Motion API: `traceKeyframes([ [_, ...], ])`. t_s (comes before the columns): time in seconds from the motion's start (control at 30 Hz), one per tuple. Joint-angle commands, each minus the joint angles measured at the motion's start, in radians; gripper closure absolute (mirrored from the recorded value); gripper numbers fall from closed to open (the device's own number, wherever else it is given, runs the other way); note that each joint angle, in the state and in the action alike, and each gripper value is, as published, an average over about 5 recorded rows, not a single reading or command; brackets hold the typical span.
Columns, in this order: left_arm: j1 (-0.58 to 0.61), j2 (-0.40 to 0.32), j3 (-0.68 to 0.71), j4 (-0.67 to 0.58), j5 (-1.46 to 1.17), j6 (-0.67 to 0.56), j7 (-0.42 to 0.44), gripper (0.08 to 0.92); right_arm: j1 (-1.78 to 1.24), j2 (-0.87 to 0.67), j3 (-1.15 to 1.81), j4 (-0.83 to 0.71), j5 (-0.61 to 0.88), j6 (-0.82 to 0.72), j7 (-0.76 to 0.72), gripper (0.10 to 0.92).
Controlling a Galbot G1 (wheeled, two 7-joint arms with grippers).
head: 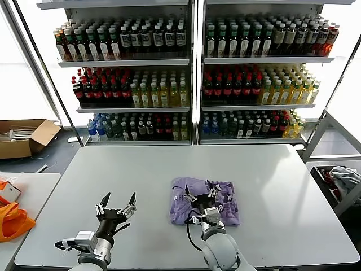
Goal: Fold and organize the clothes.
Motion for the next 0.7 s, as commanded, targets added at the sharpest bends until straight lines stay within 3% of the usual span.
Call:
traceKeyframes([
  [0.03, -0.005, -0.005, 0.011, 0.006, 0.006, 0.015, 0.0, 0.177, -0.027, -0.066, 0.03, 0.247, 0.122, -0.131, 0.107, 0.203],
  [0.3, -0.006, -0.004, 0.015, 0.012, 0.009, 0.022, 0.002, 0.177, -0.055, -0.05, 0.026, 0.254, 0.178, -0.25, 0.19, 0.203],
  [0.7, 0.002, -0.008, 0.016, 0.019, 0.006, 0.026, 0.005, 0.177, -0.054, 0.032, 0.058, 0.119, 0.211, -0.237, 0.229, 0.203],
])
